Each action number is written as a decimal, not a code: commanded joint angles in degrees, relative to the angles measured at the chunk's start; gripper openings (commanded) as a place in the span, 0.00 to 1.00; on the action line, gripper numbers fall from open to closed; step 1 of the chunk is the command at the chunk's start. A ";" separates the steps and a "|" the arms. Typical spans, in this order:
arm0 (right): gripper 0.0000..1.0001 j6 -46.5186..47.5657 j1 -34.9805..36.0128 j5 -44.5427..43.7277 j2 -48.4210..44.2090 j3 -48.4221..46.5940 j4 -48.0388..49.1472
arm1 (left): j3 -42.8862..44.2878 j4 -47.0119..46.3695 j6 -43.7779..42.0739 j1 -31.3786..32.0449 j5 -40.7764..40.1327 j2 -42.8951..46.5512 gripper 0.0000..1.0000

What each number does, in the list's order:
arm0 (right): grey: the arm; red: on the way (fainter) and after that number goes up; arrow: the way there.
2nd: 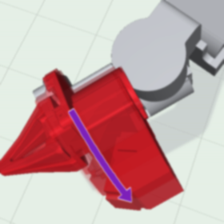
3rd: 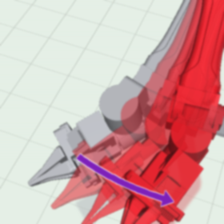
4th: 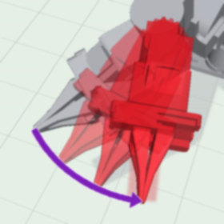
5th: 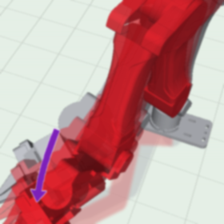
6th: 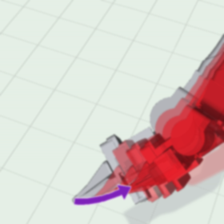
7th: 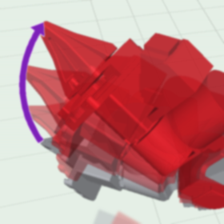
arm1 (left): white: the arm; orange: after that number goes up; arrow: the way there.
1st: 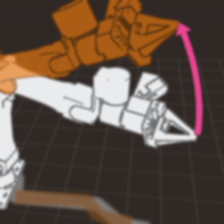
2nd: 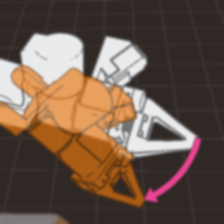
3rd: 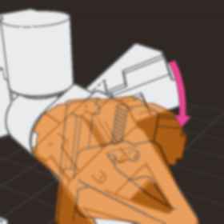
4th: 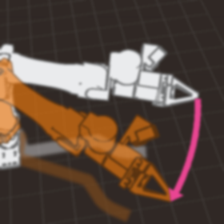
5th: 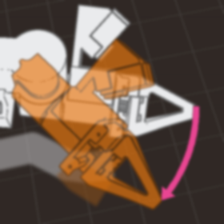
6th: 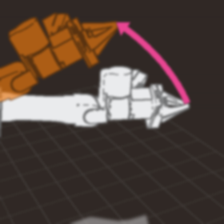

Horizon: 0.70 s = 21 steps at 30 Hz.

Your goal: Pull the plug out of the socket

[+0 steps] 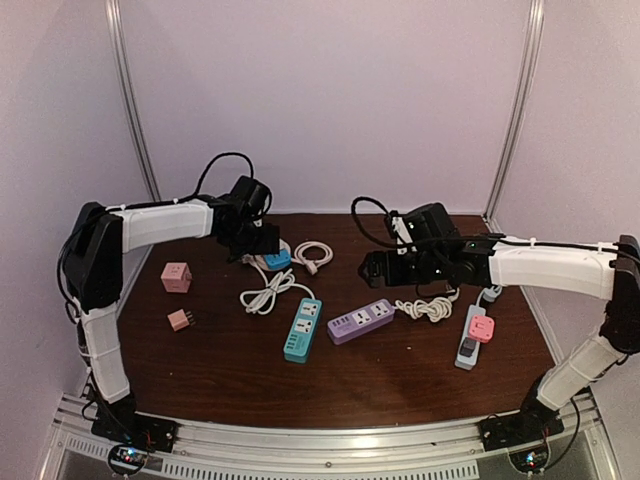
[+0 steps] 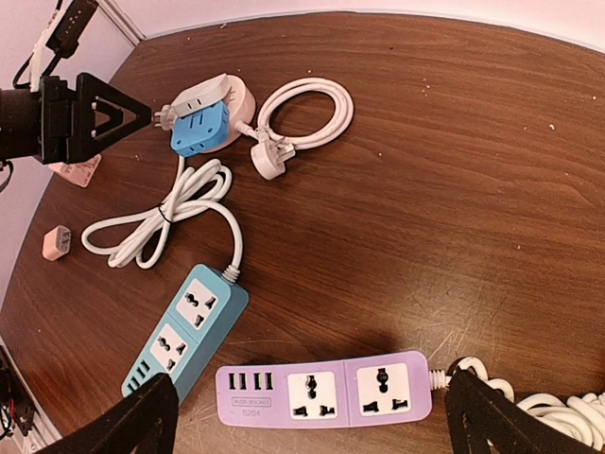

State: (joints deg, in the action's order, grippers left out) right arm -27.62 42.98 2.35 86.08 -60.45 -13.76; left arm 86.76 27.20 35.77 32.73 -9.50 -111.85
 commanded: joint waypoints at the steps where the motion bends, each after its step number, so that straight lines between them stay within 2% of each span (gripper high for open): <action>1: 1.00 -0.72 -0.49 -1.80 -2.43 0.91 0.34 | 8.37 1.64 1.94 -0.75 -5.10 -4.92 0.74; 7: 1.00 -0.93 -0.82 -2.09 -3.83 2.33 0.30 | 21.07 8.49 3.05 -1.18 -8.14 -14.36 0.94; 12: 1.00 -0.99 -1.00 -1.67 -3.87 2.70 0.73 | 27.21 11.21 7.90 -1.35 -10.72 -18.95 0.96; 21: 1.00 -0.54 -0.98 -1.64 -4.21 2.51 -0.04 | 40.09 16.52 10.44 -1.35 -12.45 -28.75 0.96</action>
State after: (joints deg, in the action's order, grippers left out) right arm -28.34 42.35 1.83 83.46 -58.13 -13.74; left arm 122.72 41.04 44.12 31.81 -19.90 -137.29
